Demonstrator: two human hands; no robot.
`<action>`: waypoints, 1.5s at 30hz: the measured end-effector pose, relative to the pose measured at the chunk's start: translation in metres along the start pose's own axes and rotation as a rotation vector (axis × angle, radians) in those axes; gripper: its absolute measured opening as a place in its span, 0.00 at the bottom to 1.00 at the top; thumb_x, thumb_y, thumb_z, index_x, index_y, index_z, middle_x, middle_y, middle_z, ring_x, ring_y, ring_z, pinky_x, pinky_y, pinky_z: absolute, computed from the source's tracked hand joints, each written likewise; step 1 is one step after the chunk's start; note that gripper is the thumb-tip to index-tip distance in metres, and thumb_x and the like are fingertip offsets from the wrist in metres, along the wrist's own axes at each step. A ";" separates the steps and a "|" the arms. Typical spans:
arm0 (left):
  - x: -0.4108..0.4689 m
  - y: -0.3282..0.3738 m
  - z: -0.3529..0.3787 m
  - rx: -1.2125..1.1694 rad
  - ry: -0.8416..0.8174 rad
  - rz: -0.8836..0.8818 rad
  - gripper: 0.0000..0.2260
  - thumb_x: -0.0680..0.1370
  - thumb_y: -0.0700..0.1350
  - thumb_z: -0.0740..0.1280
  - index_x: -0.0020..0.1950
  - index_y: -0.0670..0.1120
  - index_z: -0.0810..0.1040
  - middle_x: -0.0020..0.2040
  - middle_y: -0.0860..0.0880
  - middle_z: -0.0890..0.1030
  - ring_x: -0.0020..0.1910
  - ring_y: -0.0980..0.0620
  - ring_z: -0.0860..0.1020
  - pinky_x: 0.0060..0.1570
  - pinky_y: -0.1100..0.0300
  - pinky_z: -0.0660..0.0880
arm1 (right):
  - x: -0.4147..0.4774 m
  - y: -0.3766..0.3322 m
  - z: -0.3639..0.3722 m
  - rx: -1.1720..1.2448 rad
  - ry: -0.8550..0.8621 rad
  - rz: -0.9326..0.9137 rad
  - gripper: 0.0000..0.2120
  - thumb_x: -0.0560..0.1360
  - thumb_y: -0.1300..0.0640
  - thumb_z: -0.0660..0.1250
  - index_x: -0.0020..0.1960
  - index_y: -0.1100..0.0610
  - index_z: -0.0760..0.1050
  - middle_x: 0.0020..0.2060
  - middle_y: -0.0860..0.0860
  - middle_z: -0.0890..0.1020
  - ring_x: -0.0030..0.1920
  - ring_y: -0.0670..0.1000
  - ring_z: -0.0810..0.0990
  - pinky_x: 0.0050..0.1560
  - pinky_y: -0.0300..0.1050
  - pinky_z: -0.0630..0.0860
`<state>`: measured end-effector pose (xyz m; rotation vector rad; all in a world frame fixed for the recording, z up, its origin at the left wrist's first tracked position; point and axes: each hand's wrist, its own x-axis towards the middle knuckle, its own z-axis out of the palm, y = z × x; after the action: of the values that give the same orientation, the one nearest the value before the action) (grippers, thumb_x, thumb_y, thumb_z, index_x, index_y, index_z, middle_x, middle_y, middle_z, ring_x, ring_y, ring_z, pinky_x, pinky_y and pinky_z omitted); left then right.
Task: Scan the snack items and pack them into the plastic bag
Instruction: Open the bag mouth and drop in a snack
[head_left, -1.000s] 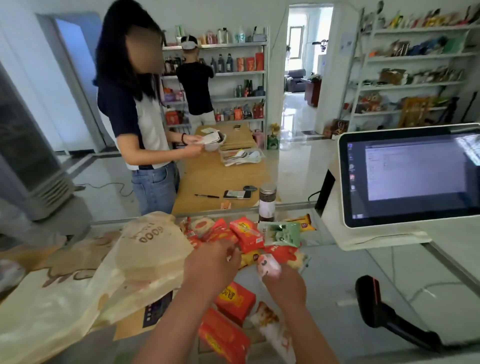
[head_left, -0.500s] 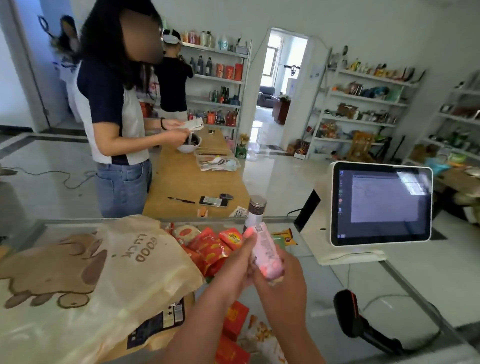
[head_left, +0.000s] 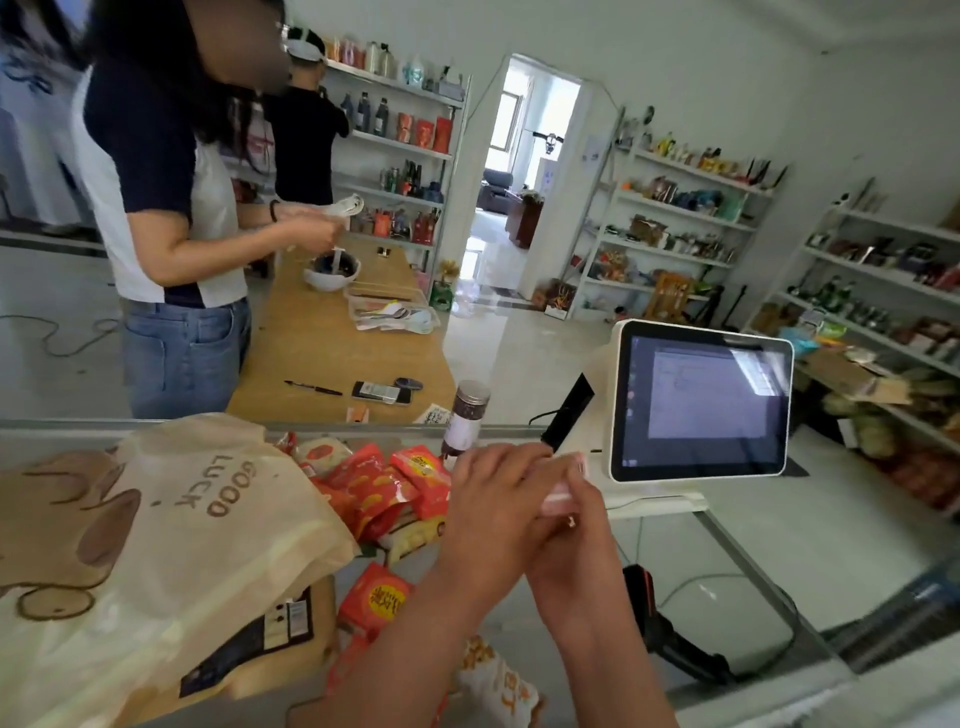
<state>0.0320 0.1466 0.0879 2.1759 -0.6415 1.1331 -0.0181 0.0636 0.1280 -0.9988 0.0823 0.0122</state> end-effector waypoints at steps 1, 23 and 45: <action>0.004 0.006 0.002 -0.014 0.010 0.006 0.21 0.71 0.57 0.67 0.64 0.58 0.73 0.57 0.56 0.79 0.54 0.52 0.75 0.55 0.54 0.68 | 0.004 -0.002 -0.006 -0.006 0.026 -0.032 0.24 0.73 0.46 0.66 0.62 0.61 0.75 0.55 0.61 0.80 0.57 0.56 0.79 0.58 0.53 0.70; 0.005 0.075 0.119 -0.803 -0.353 -1.212 0.08 0.73 0.50 0.72 0.51 0.51 0.82 0.39 0.51 0.84 0.35 0.53 0.80 0.34 0.60 0.75 | 0.058 -0.061 -0.192 -0.498 -0.028 0.038 0.19 0.78 0.56 0.64 0.68 0.45 0.71 0.59 0.45 0.79 0.57 0.45 0.79 0.52 0.39 0.77; -0.085 0.042 0.182 -0.438 -0.221 -1.373 0.21 0.73 0.54 0.73 0.62 0.45 0.79 0.50 0.47 0.80 0.43 0.51 0.80 0.28 0.61 0.78 | 0.063 0.002 -0.305 -1.710 -0.148 0.047 0.41 0.72 0.57 0.70 0.77 0.52 0.49 0.64 0.53 0.68 0.62 0.53 0.73 0.60 0.46 0.73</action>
<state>0.0613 0.0027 -0.0549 1.7079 0.4995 -0.0005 0.0250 -0.1931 -0.0429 -2.6980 -0.0714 0.2305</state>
